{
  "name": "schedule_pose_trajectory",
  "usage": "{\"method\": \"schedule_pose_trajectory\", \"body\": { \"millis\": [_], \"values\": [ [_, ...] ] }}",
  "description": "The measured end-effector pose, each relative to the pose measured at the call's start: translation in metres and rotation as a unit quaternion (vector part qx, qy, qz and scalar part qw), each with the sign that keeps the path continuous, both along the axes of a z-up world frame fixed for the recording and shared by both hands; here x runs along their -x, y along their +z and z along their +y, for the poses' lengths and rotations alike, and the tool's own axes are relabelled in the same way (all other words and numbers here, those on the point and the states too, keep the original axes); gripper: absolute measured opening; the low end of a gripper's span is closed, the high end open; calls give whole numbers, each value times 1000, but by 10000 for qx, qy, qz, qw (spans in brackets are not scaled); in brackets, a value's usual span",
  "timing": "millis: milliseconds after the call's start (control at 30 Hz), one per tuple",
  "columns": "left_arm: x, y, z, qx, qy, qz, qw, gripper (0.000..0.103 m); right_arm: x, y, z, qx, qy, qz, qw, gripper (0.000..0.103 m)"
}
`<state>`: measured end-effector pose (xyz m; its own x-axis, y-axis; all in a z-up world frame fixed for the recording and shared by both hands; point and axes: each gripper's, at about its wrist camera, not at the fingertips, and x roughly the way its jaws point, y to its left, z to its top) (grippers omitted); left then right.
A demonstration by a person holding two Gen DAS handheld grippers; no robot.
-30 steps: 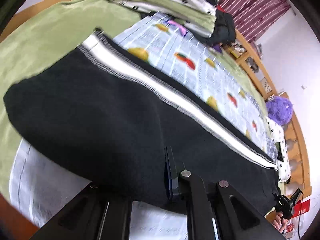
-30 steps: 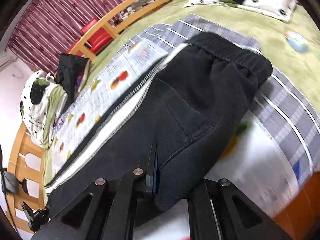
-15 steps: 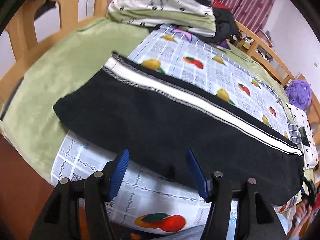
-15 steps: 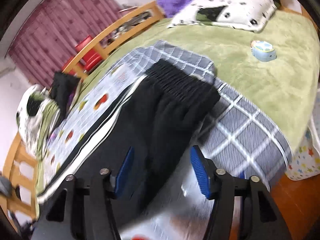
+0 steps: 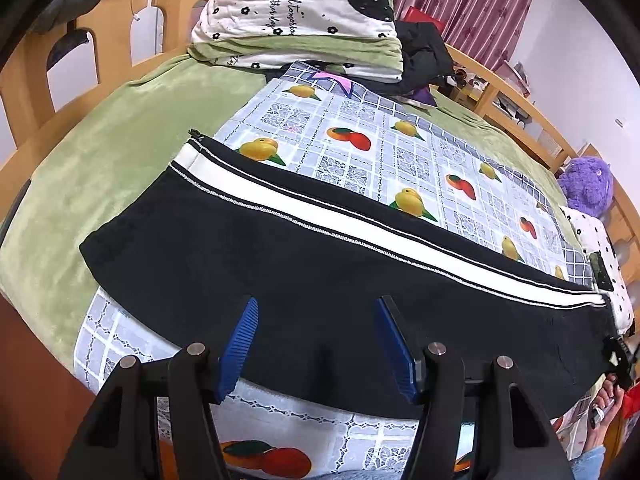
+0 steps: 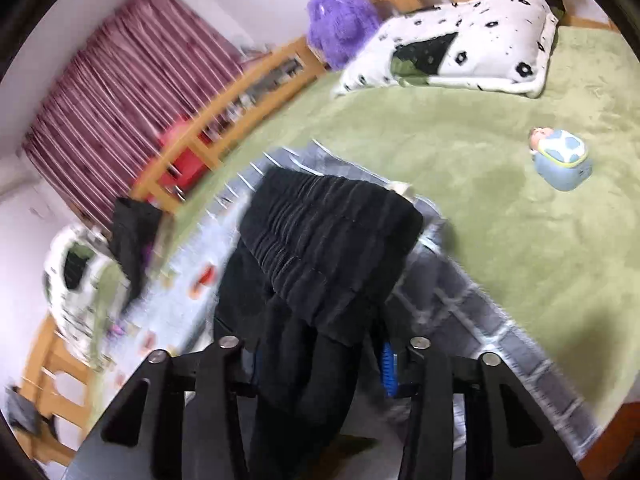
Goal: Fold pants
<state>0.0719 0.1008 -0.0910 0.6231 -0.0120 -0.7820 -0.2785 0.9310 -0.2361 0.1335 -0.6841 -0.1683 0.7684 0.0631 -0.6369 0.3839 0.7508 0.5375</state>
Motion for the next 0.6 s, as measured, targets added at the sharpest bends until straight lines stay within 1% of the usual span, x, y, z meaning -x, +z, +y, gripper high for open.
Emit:
{"method": "schedule_pose_trajectory", "body": {
  "millis": [33,67,100,167,200,233,267,333,367,400,433,500,533,600],
  "values": [
    [-1,-1,1,-23,-19,19,10000,59,-5,-15,-1,-53,129,473,9988,48],
    [-2,-3,1,-38,-21,44,10000,59,-6,-23,-2,-92,189,744,9970,49],
    [-3,-4,3,-40,-27,71,10000,59,-4,-28,-2,-95,234,900,9956,51],
    [-4,-5,6,-53,-61,82,9999,59,12,-22,0,65,243,821,9963,52],
    [-7,-5,10,-135,-66,104,9998,59,20,-14,2,262,166,803,9963,53],
    [-8,-5,11,-194,-61,109,9997,59,24,-6,5,485,110,800,9955,53],
    [-11,-5,15,-296,-78,101,9995,59,30,7,13,823,35,804,9934,53],
    [-18,-4,22,-446,-93,101,9989,59,33,31,27,1388,20,769,9873,53],
    [-23,-4,27,-522,-96,95,9985,59,30,45,43,1704,144,735,9825,53],
    [-29,-3,32,-591,-94,87,9982,59,27,57,46,1842,248,718,9800,54],
    [-35,-3,38,-640,-76,83,9979,59,20,67,65,2064,497,687,9748,54],
    [-50,-3,53,-658,20,87,9978,59,12,76,95,2331,864,621,9666,57],
    [-58,-4,61,-610,64,90,9981,59,3,79,117,2504,1109,573,9601,57],
    [-73,-6,77,-528,130,102,9985,59,-17,79,150,2644,1465,556,9516,59]
  ]
}}
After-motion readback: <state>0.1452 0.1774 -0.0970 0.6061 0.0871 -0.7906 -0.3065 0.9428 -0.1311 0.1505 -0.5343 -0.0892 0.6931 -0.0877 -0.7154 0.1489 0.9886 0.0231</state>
